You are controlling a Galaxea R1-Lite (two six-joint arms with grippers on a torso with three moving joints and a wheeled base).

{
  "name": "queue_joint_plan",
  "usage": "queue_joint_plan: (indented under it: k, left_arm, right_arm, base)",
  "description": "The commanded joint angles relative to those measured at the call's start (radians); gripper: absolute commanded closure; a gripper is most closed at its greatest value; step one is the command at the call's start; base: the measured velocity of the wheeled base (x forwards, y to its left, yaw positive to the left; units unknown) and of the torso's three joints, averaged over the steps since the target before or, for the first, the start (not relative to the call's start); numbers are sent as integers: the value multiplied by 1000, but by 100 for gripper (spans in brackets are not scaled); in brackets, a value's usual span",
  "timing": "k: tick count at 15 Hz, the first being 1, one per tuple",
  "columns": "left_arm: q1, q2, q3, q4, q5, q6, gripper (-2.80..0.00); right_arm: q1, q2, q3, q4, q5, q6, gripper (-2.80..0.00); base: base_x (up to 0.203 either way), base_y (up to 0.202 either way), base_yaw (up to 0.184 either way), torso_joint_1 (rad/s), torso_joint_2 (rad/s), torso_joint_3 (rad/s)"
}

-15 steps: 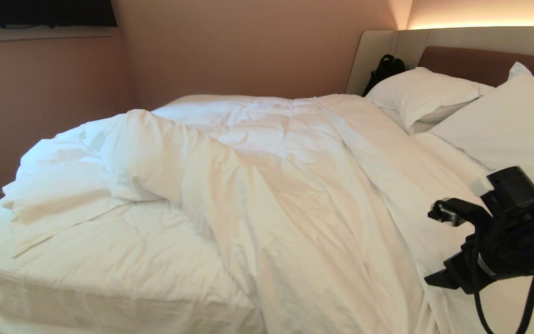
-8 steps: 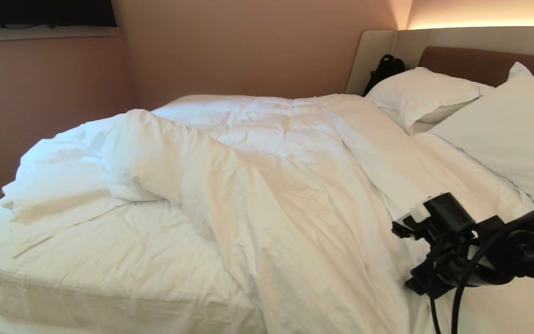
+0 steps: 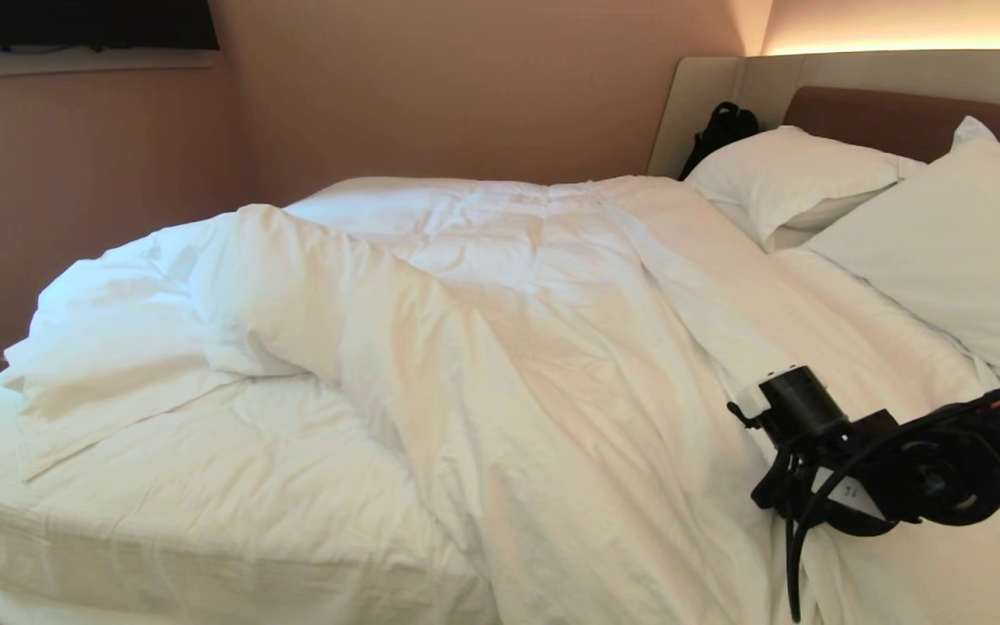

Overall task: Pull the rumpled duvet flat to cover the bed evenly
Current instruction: Flatten the corners of the folded blanket

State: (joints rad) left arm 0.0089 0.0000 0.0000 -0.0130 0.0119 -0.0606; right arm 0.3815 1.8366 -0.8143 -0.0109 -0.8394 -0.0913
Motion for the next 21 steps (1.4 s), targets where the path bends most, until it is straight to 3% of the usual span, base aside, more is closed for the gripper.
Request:
queue_joint_plan:
  k: [1,5,6,14,17,21]
  left_arm:
    - [0,2,0,-1,0,-1,0]
    - [0,2,0,-1,0,-1,0]
    - [0,2,0,-1,0,1,0]
    - [0,2,0,-1,0,0,0]
    - [0,2,0,-1,0,-1,0]
    - [0,2,0,-1,0,-1,0]
  right_arm:
    - [0,9,1,-1,-275,-1,-280]
    - [-1,14,6,0,-279,2,-280]
    - [-1,16,7,-1,-273,5,0]
    - [-23,-27,-18,0,-250,16,0]
    - [-155,-99,-121,10,-200,-29,0]
    - [-364,-178,-273,14,-90,-188,0]
  base:
    - [0,0,0,0,0,0]
    - [0,0,0,0,0,0]
    - [0,0,0,0,0,0]
    - [0,0,0,0,0,0]
    - [0,0,0,0,0,0]
    - [0,0,0,0,0,0]
